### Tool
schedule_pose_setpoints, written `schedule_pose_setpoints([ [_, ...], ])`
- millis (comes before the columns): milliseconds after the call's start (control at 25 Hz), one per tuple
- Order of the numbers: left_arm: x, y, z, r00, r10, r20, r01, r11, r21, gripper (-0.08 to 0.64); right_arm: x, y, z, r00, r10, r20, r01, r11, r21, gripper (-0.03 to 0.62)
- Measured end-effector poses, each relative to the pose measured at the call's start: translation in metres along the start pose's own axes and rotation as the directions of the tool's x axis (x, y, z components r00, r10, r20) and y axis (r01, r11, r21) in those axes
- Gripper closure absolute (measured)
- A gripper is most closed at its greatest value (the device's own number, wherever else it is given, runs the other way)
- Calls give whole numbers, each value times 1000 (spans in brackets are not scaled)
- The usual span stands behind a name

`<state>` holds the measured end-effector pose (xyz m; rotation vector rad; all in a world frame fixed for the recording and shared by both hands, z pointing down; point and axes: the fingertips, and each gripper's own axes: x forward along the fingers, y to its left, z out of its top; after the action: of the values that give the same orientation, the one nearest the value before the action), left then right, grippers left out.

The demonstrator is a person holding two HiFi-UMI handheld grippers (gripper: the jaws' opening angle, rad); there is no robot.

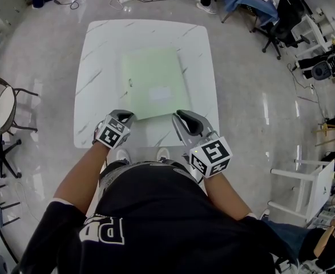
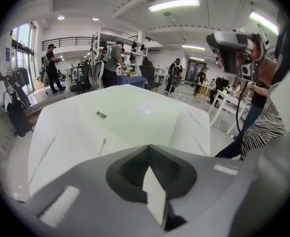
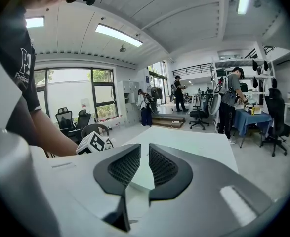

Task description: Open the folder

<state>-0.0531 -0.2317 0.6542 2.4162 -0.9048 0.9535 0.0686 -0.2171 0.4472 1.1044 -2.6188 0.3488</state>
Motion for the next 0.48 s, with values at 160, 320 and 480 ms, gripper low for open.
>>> schedule_pose_setpoints([
  [160,-1,1,2,1000,3,8,-3,1000,-12,505,3,1,0,1000,11,-18,-12,1000,-29,555],
  [320,0,0,3,1000,-1,12,2,1000,-23,505,13,4,-13,996,30,-86,-41,990,-136,555],
  [480,0,0,4,1000,-2,13,2,1000,-13,505,30,13,-32,986,53,-160,-90,969,-232,555],
])
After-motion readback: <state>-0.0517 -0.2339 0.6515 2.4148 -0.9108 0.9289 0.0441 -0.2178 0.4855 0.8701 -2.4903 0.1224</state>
